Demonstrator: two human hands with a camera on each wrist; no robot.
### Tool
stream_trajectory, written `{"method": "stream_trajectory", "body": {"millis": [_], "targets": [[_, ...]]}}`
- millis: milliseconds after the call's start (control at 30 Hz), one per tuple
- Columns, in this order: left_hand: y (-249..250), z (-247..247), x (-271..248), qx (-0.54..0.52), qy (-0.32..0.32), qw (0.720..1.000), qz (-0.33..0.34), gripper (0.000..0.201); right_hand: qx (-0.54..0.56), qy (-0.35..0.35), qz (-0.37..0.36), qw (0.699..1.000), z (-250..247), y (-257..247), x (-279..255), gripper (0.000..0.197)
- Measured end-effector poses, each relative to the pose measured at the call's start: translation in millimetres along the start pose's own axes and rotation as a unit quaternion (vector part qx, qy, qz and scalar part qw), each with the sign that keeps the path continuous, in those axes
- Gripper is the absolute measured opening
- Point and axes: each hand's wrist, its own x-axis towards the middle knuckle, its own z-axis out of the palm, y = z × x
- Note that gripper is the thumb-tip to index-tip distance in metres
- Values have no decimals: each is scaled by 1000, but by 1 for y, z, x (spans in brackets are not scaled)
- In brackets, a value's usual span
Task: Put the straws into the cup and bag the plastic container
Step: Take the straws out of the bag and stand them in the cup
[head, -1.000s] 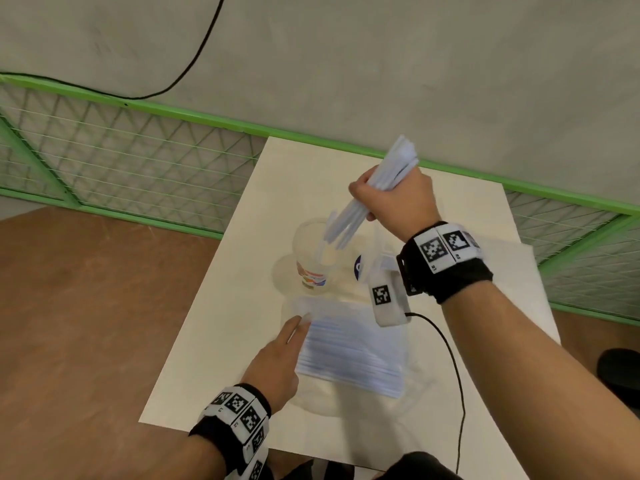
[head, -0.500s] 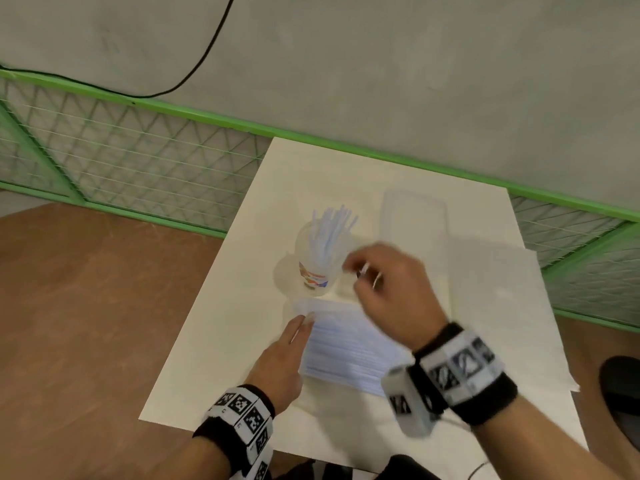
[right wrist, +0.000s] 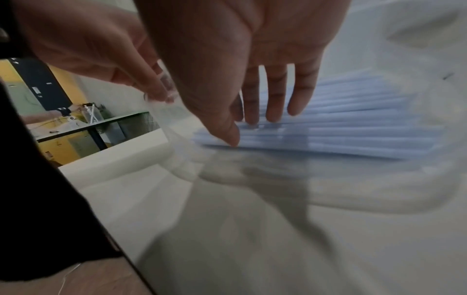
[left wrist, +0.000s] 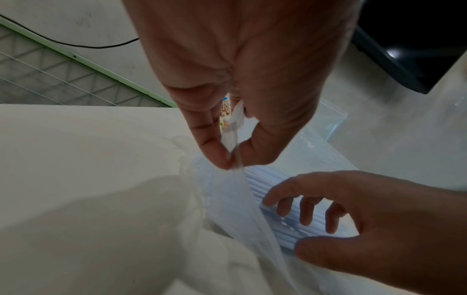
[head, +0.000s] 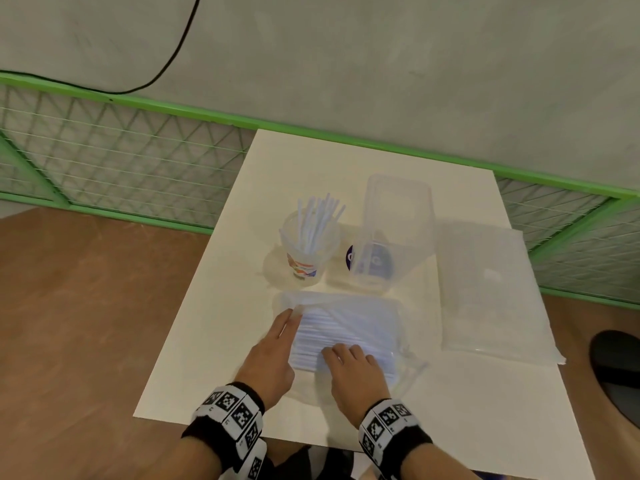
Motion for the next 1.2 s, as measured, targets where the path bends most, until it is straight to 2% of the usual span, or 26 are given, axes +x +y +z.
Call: {"method": "stream_trajectory", "body": {"millis": [133, 367, 533, 633, 700, 800, 900, 1000, 1067, 1200], "targets": [[-3, 3, -2, -10, 5, 1000, 0, 91, -17, 12, 3, 1000, 8, 0, 3, 52], [-8, 3, -6, -16, 4, 1000, -5, 91, -53, 10, 15, 998, 17, 1, 7, 37], [-9, 4, -6, -16, 2, 1000, -6, 90, -36, -13, 32, 999, 7, -1, 14, 36], [-9, 4, -6, -19, 0, 1000, -8, 89, -43, -44, 24, 998, -4, -8, 12, 20], [-9, 4, -6, -18, -1, 1000, -10, 89, -74, -58, 25, 995, 3, -5, 15, 30], [-9, 4, -6, -14, 1, 1000, -9, 89, -77, -83, 30, 993, -3, -12, 13, 24], [-9, 4, -4, -12, 3, 1000, -3, 90, -70, -62, 42, 995, 8, -9, 13, 30], [-10, 4, -3, -12, 0, 1000, -5, 91, -80, -82, 23, 993, 2, -9, 11, 20], [-10, 4, -3, -13, 0, 1000, -2, 91, -91, -62, 0, 994, 9, -5, 11, 29], [-10, 2, -4, -20, 2, 1000, -3, 91, -39, -32, -15, 999, 4, 0, 5, 32]]}}
